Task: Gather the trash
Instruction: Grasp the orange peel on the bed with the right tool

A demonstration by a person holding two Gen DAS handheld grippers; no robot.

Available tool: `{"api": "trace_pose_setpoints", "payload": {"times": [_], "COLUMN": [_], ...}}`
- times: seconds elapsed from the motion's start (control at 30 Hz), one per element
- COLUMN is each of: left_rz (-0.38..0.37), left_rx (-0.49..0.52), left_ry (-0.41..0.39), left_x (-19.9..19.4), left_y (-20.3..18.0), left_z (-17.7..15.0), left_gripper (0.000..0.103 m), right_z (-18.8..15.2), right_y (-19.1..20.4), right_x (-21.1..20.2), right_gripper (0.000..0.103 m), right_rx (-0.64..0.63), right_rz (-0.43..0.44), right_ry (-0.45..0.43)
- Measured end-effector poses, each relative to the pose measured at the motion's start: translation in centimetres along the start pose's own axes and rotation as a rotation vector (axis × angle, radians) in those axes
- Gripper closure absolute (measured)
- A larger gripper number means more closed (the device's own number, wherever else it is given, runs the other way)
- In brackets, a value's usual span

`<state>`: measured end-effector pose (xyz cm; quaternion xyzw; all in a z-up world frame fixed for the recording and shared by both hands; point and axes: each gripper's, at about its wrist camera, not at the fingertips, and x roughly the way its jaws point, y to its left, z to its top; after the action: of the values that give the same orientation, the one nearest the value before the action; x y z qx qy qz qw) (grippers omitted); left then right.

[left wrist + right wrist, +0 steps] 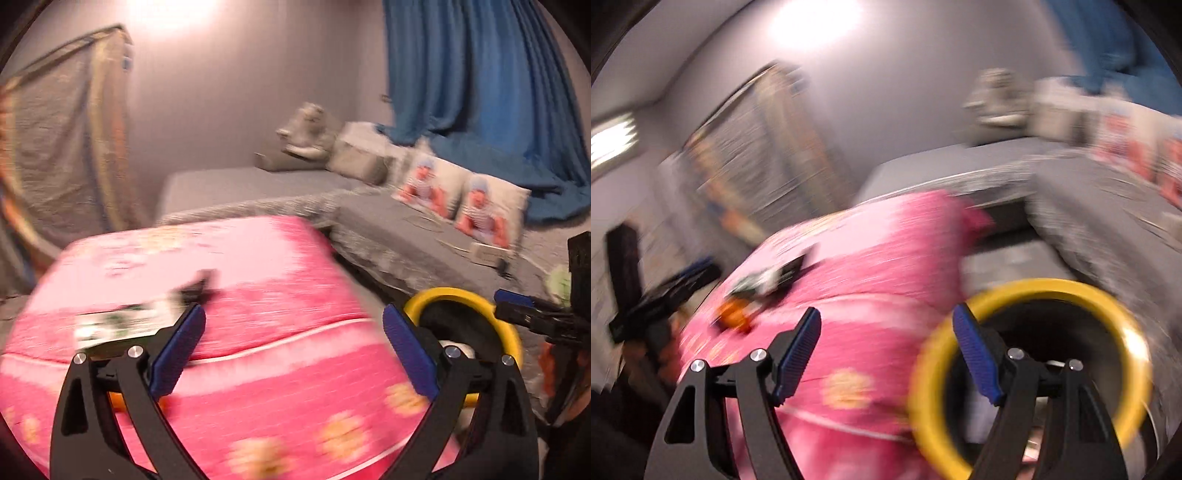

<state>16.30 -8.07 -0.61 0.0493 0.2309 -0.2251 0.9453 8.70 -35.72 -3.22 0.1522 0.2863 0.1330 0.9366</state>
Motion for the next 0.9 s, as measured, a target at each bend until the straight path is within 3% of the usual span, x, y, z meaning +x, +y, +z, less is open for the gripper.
{"api": "trace_pose_setpoints", "payload": {"times": [0.17,0.3,0.47,0.9], "left_rz": [0.280,0.395,0.428,0.428], "left_rx": [-0.051,-0.142,-0.284,-0.444], "left_ry": [-0.074,-0.068,-0.046,-0.029], "left_x": [-6.0,-9.1,-11.3,-12.1], "left_y": [8.3,13.2,18.3,23.8], "left_z": [-3.0,-5.3,-7.9,-11.4], "left_gripper": [0.009,0.009,0.009,0.009], "right_z": [1.2,1.5,0.5,-1.6], "right_y": [9.4,16.5,22.6,27.0], "right_x": [7.5,13.2,20.1,28.9], "right_gripper": [0.033,0.033,0.033,0.033], "right_rx": [-0.174,-0.323,-0.475,-0.661], "right_rz": [0.248,0.346,0.344,0.199], "right_ry": [0.186,0.312,0.447,0.545]}}
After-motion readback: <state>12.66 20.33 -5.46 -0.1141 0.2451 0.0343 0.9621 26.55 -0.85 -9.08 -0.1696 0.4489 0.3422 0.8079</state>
